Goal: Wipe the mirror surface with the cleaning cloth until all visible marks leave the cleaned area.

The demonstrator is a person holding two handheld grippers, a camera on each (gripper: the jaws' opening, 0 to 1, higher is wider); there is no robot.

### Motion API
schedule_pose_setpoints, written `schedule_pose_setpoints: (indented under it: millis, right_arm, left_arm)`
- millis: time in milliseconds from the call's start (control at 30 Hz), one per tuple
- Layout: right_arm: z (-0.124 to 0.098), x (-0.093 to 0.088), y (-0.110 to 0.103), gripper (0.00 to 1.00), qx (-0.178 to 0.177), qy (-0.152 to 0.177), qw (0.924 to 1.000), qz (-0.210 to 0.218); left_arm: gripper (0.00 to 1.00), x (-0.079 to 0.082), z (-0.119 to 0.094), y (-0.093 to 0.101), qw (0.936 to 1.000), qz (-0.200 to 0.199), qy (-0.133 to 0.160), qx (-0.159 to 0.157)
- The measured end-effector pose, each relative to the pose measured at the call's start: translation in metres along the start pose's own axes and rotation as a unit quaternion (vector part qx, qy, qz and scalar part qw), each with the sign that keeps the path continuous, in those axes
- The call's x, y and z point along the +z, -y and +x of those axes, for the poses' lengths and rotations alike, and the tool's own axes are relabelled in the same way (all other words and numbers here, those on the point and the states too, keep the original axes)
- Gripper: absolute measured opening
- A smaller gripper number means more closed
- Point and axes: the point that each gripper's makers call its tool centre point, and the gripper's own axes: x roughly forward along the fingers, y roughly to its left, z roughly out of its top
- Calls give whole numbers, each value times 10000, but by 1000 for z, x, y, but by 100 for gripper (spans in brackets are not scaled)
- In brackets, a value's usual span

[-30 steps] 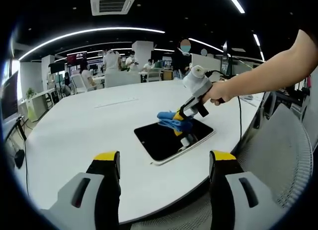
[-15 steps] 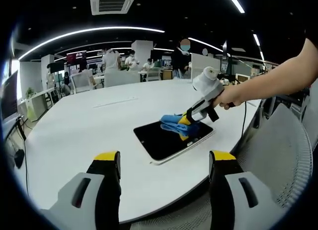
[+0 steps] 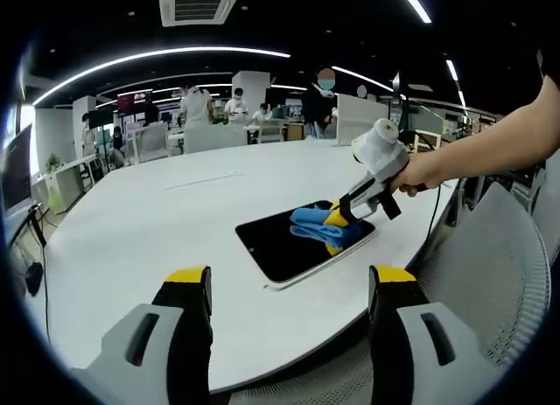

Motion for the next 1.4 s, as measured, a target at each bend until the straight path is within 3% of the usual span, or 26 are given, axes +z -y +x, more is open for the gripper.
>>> schedule_pose_setpoints:
  millis: [867, 1400]
  right_arm:
    - [-24, -22, -39, 0, 225, -93, 9994, -258]
    - [-27, -25, -42, 0, 253, -79, 9993, -278]
  left_arm:
    - [71, -2, 0, 2, 10000, 3, 1, -9]
    - [71, -4, 0, 3, 10000, -4, -61, -29]
